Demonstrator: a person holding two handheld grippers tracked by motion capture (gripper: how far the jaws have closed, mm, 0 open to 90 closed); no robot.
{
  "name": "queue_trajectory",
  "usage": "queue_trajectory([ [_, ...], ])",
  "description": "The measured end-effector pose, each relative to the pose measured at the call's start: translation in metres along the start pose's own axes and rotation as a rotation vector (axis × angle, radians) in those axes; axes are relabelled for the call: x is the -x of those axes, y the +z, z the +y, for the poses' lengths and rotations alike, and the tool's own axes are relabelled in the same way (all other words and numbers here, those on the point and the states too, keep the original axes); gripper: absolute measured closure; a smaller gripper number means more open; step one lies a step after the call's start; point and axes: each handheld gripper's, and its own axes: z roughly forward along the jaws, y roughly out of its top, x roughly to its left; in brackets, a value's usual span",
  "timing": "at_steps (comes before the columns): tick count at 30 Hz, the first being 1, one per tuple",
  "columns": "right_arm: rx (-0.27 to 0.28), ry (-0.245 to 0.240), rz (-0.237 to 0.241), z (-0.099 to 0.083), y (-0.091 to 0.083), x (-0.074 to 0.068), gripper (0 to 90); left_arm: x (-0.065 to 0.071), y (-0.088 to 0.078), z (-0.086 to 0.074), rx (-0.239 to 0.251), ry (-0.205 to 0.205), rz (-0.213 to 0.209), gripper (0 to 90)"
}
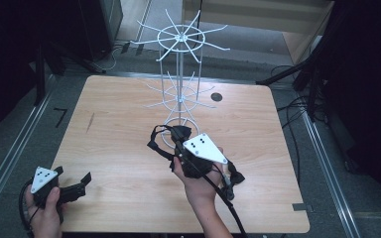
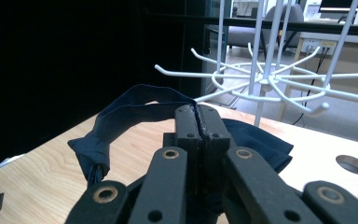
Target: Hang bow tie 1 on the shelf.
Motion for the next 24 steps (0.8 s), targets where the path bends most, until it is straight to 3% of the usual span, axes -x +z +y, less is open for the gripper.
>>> queue_trajectory([
  [24, 0.005, 0.023, -0.038, 0.012, 0.023, 0.003, 89.4, -0.001, 0.0, 0.0, 0.004, -0.007, -0.005, 0.0],
])
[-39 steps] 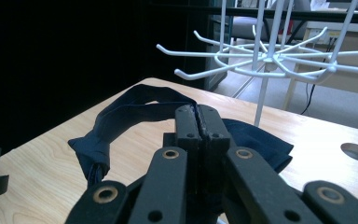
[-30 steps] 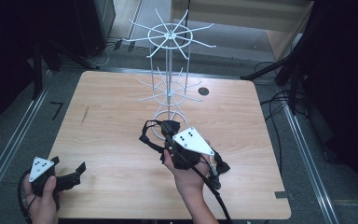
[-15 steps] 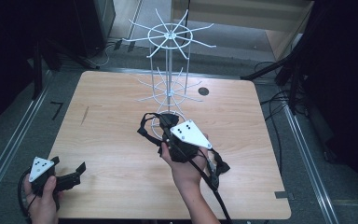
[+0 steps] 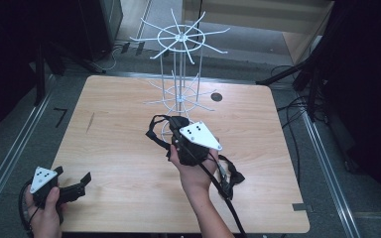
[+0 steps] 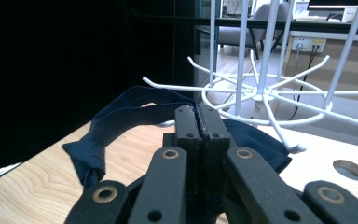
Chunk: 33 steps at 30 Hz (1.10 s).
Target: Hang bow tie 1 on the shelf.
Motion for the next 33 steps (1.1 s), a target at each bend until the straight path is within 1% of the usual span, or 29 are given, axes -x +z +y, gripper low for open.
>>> queue_trajectory([
  [3, 0.005, -0.006, 0.004, 0.001, -0.001, -0.003, 89.4, 0.0, 0.0, 0.0, -0.002, 0.0, -0.001, 0.0],
  [9, 0.014, -0.004, 0.01, 0.007, -0.001, -0.006, 89.3, 0.0, 0.0, 0.0, -0.002, 0.001, 0.0, 0.0],
  [14, 0.016, -0.01, 0.0, 0.012, 0.004, -0.008, 89.3, 0.0, 0.0, 0.0, -0.002, 0.0, 0.0, 0.0],
  [16, 0.003, -0.015, -0.01, 0.012, 0.008, -0.009, 89.3, 0.0, 0.0, 0.0, 0.0, 0.0, 0.0, 0.0],
  [17, -0.014, -0.016, -0.023, 0.01, 0.012, -0.008, 89.3, 0.0, 0.0, 0.0, -0.001, 0.0, 0.0, 0.0],
  [19, -0.018, -0.013, -0.029, 0.009, 0.013, -0.008, 89.3, 0.0, 0.0, 0.0, 0.0, -0.001, -0.001, 0.0],
  [21, -0.028, -0.007, -0.047, 0.006, 0.016, -0.006, 89.2, 0.0, 0.0, 0.0, -0.001, -0.001, -0.002, 0.0],
  [22, -0.033, -0.005, -0.063, 0.002, 0.017, -0.004, 88.9, 0.0, 0.0, 0.0, -0.001, -0.001, -0.002, 0.0],
  [24, -0.036, -0.002, -0.071, 0.001, 0.018, -0.004, 88.6, 0.0, 0.0, 0.0, -0.001, 0.0, -0.001, 0.0],
  [26, -0.042, 0.005, -0.094, -0.005, 0.018, -0.001, 88.1, 0.0, 0.0, 0.0, -0.001, -0.001, -0.001, 0.0],
  [27, -0.042, 0.005, -0.094, -0.005, 0.018, -0.001, 88.1, 0.0, 0.0, 0.0, 0.0, -0.001, -0.002, 0.0],
  [31, -0.052, 0.009, -0.119, -0.012, 0.018, 0.002, 86.5, 0.0, 0.0, 0.0, 0.0, -0.001, -0.004, 0.0],
  [33, -0.063, 0.013, -0.12, -0.018, 0.019, 0.004, 86.1, 0.0, 0.0, 0.0, -0.002, 0.0, -0.003, 0.0],
])
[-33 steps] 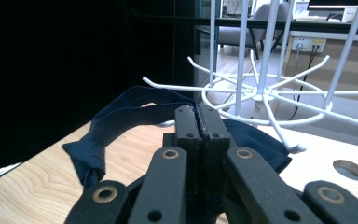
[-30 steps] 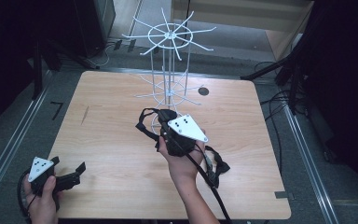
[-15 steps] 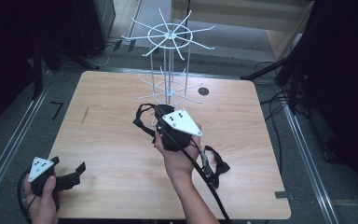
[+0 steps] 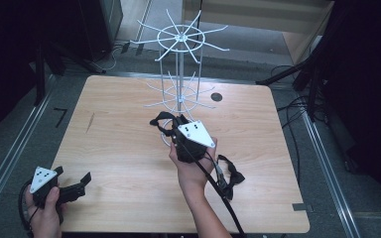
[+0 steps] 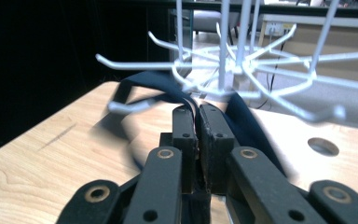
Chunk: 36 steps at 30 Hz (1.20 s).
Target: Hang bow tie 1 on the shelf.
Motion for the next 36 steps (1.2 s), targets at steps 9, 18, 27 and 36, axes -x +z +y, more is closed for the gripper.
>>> queue_trajectory([
  [9, -0.019, 0.022, 0.001, -0.005, 0.005, 0.012, 81.8, 0.0, 0.0, 0.0, 0.001, 0.0, 0.002, 0.0],
  [18, -0.039, 0.04, 0.128, -0.014, -0.004, 0.026, 52.4, 0.0, 0.001, 0.001, 0.001, 0.004, -0.001, 0.0],
  [27, -0.097, -0.001, 0.218, -0.025, -0.017, 0.043, 38.2, -0.001, 0.002, 0.001, 0.002, -0.001, -0.019, 0.0],
  [36, -0.116, 0.04, 0.196, -0.037, -0.025, 0.068, 34.7, -0.002, 0.002, 0.002, -0.003, -0.008, -0.014, 0.0],
])
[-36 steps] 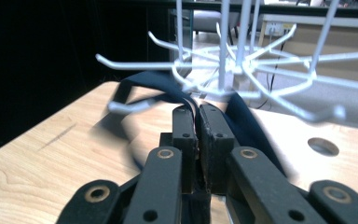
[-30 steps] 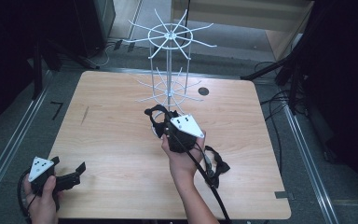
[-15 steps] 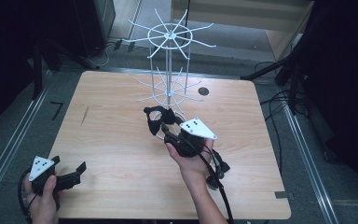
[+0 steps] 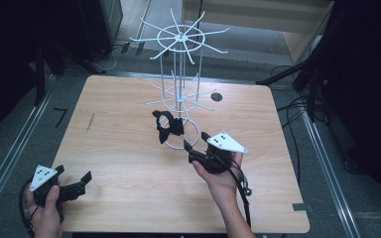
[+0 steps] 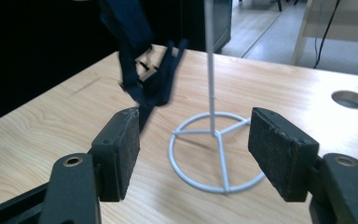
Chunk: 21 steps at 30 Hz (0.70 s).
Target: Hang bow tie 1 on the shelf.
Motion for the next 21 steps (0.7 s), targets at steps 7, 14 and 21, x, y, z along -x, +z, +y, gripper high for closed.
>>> queue_trajectory([
  [7, 0.011, 0.044, -0.03, -0.006, -0.015, 0.02, 34.4, 0.001, -0.001, -0.001, 0.003, 0.003, 0.004, 0.0],
  [14, 0.014, 0.06, -0.066, -0.012, -0.032, 0.04, 34.4, 0.001, -0.001, -0.001, 0.003, 0.001, 0.003, 0.0],
  [21, 0.005, 0.073, -0.086, -0.02, -0.044, 0.055, 35.0, 0.001, -0.002, -0.001, 0.002, -0.002, 0.008, 0.0],
])
